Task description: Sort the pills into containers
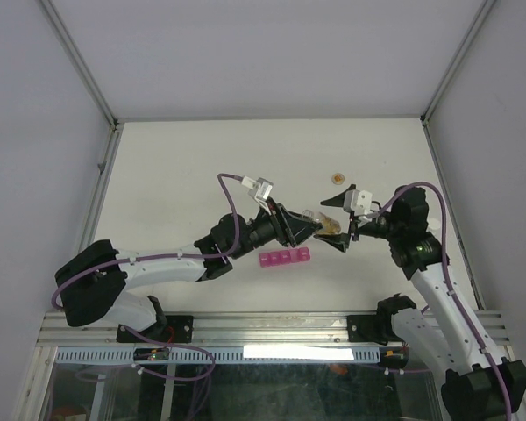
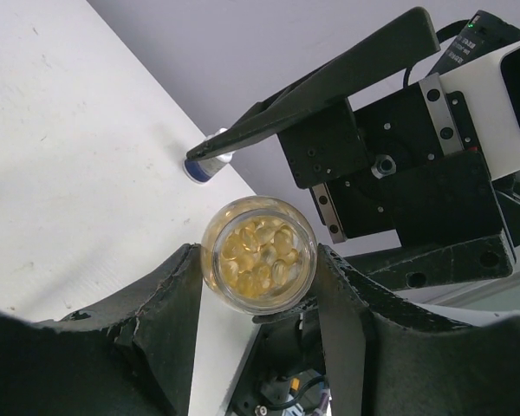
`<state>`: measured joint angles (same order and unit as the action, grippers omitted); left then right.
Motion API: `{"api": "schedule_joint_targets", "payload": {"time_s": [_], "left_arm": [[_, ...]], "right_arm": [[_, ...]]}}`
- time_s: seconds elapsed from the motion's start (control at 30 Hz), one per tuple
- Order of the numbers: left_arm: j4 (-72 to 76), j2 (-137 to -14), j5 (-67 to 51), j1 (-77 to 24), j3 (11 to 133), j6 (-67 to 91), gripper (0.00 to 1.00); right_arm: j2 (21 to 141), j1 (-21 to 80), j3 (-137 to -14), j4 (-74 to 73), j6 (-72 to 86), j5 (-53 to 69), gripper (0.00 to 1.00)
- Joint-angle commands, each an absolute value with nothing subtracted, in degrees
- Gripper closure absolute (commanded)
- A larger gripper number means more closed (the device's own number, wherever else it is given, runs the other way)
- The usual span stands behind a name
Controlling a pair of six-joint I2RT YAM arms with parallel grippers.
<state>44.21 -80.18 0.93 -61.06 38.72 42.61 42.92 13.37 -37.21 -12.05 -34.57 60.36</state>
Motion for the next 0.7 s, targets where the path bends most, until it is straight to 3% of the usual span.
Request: {"api": "schedule_joint_targets", "payload": {"time_s": [0.0, 0.67], "left_arm": [[49.0, -80.0, -0.3, -60.9, 41.5, 43.9, 1.0], [47.7, -80.8, 0.0, -60.9, 42.7, 44.0, 1.0]], "right_arm": [[43.6, 15.1, -37.5, -9.2, -33.9, 54.8, 0.18], [45.6, 18.3, -38.8, -12.3, -35.9, 51.9, 0.45]]}}
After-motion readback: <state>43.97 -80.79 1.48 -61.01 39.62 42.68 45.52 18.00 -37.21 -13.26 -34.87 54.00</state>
